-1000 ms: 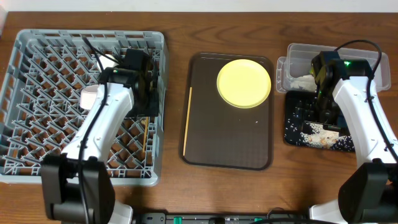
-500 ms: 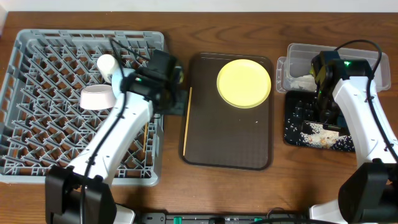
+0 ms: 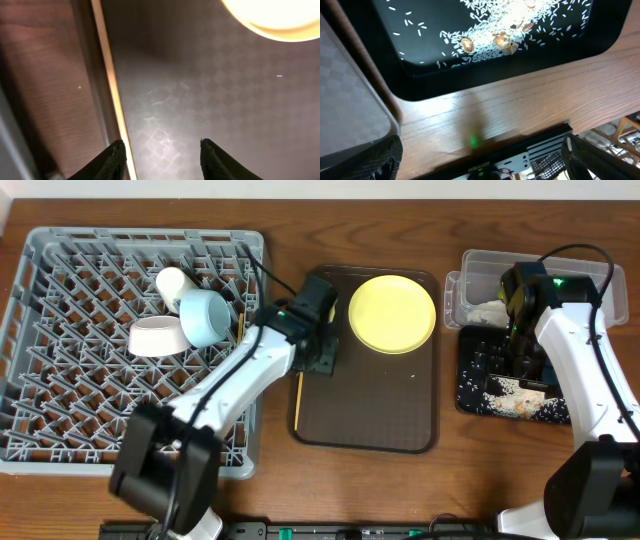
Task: Sort waste into correct bins and load items into the dishwasher
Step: 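Reach the left gripper to the second chopstick and grasp it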
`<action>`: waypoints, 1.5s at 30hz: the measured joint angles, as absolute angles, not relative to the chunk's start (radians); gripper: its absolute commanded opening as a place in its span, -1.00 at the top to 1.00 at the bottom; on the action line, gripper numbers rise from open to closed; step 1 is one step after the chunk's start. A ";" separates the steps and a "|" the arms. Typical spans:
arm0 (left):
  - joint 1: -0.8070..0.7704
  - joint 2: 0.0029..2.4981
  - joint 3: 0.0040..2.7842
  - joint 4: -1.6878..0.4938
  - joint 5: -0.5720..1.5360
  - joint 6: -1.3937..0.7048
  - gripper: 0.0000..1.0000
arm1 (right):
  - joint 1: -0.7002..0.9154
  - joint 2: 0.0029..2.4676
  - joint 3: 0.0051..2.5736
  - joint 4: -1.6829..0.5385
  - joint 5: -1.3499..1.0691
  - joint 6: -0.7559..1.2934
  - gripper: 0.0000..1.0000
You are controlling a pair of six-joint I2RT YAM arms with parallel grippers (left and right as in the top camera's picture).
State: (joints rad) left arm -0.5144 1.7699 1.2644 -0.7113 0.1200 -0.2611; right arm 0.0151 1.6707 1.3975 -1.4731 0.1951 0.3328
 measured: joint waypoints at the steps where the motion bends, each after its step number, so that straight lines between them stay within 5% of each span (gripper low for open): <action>1: -0.515 1.784 1.264 -0.708 0.119 -0.263 -0.01 | 0.015 1.671 1.398 -1.473 0.195 0.333 -0.99; 21: -0.514 1.964 1.266 -0.697 -0.030 -0.296 0.01 | 0.015 1.671 1.398 -1.483 0.195 0.333 -0.99; 45: -0.527 1.832 1.266 -0.694 -0.033 -0.329 0.00 | 0.015 1.671 1.398 -1.488 0.195 0.333 -0.99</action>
